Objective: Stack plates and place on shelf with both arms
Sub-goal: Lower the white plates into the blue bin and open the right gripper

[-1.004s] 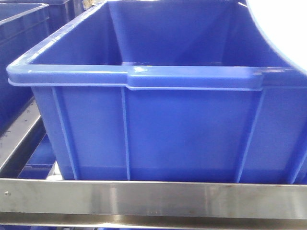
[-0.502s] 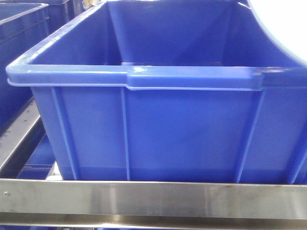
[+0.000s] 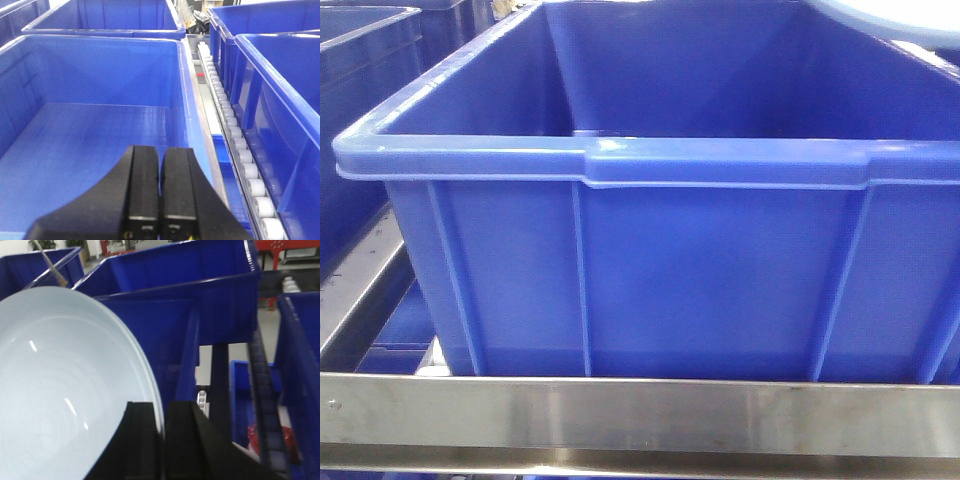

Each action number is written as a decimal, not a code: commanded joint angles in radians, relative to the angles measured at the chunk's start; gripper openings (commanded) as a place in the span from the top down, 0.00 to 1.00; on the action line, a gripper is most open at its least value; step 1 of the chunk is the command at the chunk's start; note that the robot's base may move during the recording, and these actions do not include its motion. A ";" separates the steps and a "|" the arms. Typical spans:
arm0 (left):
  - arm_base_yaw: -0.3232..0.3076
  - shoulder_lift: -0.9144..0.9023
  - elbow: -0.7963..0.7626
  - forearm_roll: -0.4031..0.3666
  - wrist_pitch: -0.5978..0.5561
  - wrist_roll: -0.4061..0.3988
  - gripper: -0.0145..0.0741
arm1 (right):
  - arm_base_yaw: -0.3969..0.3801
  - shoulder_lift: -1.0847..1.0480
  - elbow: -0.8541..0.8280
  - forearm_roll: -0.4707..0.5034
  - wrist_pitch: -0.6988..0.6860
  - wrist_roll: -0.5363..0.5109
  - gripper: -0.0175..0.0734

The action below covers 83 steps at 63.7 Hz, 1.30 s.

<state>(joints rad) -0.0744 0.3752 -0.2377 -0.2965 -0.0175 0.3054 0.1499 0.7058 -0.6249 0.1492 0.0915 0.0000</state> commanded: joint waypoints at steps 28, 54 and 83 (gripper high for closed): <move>0.002 0.006 -0.030 -0.003 -0.081 -0.002 0.75 | 0.191 0.465 -0.158 0.010 -0.372 0.000 0.74; 0.002 0.006 -0.030 -0.003 -0.081 -0.002 0.75 | 0.191 0.508 -0.158 0.012 -0.375 0.020 0.72; 0.002 0.006 -0.030 -0.003 -0.081 -0.002 0.75 | 0.191 0.508 -0.158 0.013 -0.371 0.073 0.31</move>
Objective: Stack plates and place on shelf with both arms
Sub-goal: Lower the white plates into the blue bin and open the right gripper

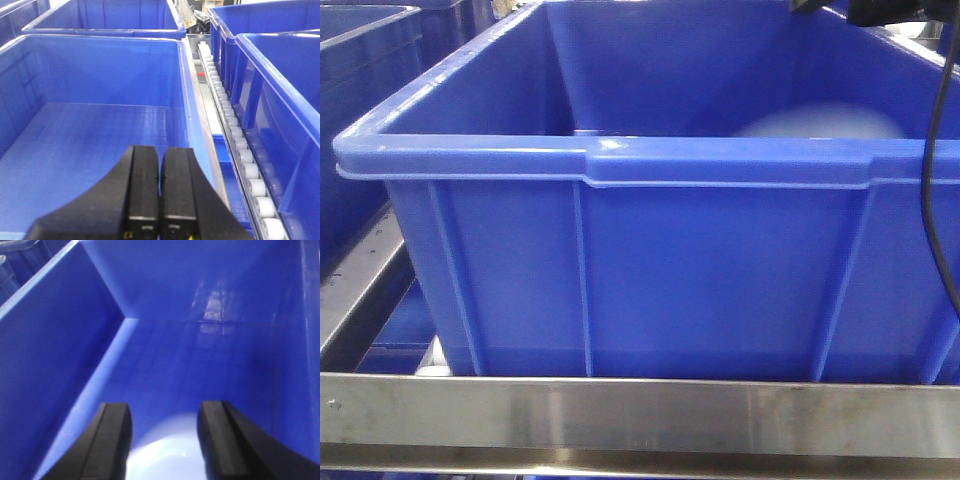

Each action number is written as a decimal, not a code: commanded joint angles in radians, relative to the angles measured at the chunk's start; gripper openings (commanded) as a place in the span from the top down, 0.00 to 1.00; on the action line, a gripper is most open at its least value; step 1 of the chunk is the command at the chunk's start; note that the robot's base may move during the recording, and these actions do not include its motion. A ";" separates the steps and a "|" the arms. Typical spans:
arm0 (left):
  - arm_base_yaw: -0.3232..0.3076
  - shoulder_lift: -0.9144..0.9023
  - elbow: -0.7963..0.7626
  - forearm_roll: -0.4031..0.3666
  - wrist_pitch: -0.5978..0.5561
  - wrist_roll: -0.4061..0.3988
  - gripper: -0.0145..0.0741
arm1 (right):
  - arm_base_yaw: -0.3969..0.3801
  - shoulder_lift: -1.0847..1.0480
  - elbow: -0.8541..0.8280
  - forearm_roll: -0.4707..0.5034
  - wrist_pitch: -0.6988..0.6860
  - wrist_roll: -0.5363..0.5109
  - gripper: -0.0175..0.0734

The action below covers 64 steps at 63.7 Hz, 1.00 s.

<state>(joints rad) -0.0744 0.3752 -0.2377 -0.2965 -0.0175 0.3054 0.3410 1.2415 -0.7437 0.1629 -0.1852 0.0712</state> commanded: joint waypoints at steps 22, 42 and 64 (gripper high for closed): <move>0.002 0.006 -0.030 -0.003 -0.081 -0.002 0.75 | 0.000 -0.028 -0.039 -0.001 -0.093 0.002 0.32; 0.002 0.006 -0.030 -0.003 -0.081 -0.002 0.75 | -0.005 -0.073 -0.032 -0.002 -0.090 -0.041 0.75; 0.002 0.006 -0.030 -0.003 -0.081 -0.002 0.75 | -0.161 -0.290 0.129 -0.002 -0.065 -0.154 0.75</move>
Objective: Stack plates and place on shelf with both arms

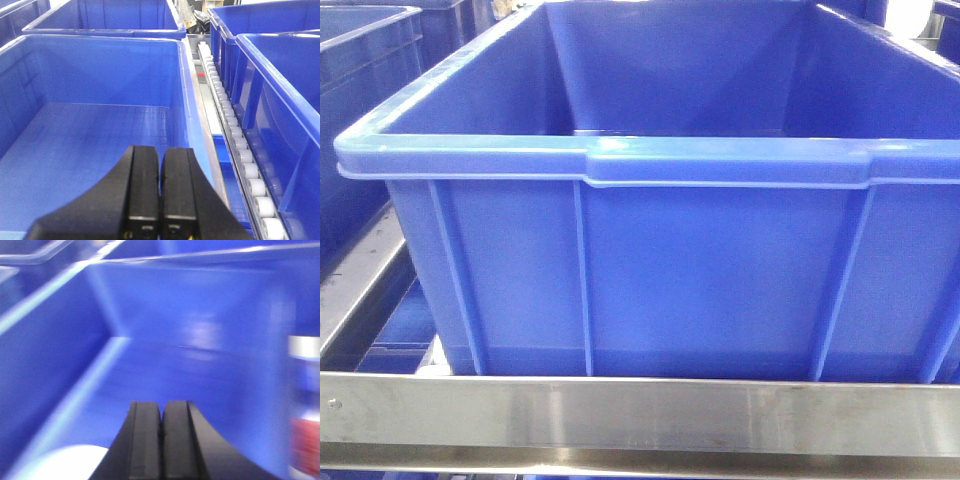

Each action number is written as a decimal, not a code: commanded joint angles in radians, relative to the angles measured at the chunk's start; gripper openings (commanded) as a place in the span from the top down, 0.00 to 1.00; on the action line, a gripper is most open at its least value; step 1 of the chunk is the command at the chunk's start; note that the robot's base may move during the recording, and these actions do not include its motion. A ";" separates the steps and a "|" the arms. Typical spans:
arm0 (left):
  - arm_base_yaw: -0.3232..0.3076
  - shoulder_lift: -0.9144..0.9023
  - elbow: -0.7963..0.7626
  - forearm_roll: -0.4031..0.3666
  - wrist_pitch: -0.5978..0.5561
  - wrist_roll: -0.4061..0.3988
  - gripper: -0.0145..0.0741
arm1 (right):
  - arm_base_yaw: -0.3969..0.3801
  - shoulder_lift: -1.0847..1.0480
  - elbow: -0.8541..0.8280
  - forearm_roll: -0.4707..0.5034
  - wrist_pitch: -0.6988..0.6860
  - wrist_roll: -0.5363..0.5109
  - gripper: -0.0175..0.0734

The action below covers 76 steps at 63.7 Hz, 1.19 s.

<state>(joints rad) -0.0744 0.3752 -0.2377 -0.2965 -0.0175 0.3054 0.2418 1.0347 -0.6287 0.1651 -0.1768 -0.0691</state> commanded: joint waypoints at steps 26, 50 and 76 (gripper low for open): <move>0.002 0.006 -0.030 -0.003 -0.081 -0.002 0.75 | -0.206 -0.464 0.225 -0.004 0.028 -0.014 0.75; 0.002 0.006 -0.030 -0.003 -0.081 -0.002 0.75 | -0.206 -0.751 0.269 -0.004 0.290 -0.014 0.75; 0.002 0.006 -0.030 -0.003 -0.081 -0.002 0.75 | -0.206 -0.938 0.314 -0.004 0.304 -0.014 0.75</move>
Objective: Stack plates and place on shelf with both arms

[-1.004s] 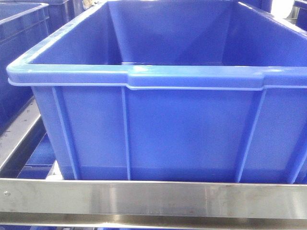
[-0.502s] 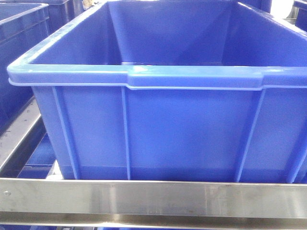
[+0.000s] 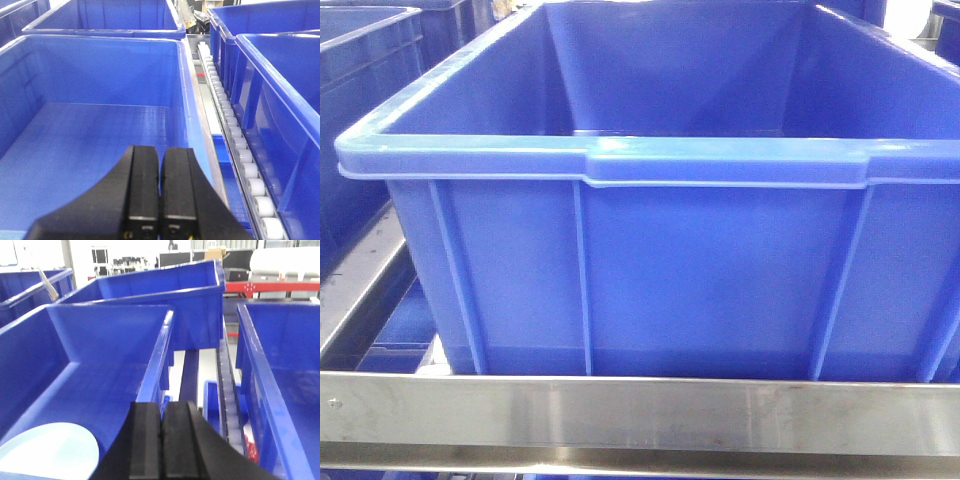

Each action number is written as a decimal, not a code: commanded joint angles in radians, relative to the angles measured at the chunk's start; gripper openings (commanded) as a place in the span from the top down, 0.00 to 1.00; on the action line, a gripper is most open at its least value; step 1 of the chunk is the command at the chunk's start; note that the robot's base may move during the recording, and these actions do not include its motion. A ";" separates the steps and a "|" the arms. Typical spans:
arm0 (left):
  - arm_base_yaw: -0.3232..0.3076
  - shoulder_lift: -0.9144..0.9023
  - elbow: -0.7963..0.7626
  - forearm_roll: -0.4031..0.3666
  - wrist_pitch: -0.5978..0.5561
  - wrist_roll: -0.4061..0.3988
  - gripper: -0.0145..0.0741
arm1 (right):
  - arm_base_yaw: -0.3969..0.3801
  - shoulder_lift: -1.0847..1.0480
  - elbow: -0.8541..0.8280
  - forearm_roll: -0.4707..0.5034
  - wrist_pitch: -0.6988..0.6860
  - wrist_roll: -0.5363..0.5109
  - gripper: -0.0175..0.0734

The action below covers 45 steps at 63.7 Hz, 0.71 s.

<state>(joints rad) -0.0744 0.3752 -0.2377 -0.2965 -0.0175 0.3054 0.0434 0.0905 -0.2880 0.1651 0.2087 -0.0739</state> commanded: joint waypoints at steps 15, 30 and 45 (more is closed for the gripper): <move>0.002 0.006 -0.030 -0.003 -0.081 -0.002 0.75 | -0.008 0.006 -0.027 -0.004 -0.082 -0.009 0.75; 0.002 0.006 -0.030 -0.003 -0.081 -0.002 0.75 | -0.008 0.006 -0.027 -0.004 -0.082 -0.009 0.75; 0.002 0.006 -0.030 -0.003 -0.081 -0.002 0.75 | -0.008 0.006 -0.014 -0.011 -0.102 -0.009 0.75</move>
<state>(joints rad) -0.0744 0.3752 -0.2377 -0.2965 -0.0175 0.3054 0.0434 0.0868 -0.2861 0.1651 0.2088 -0.0739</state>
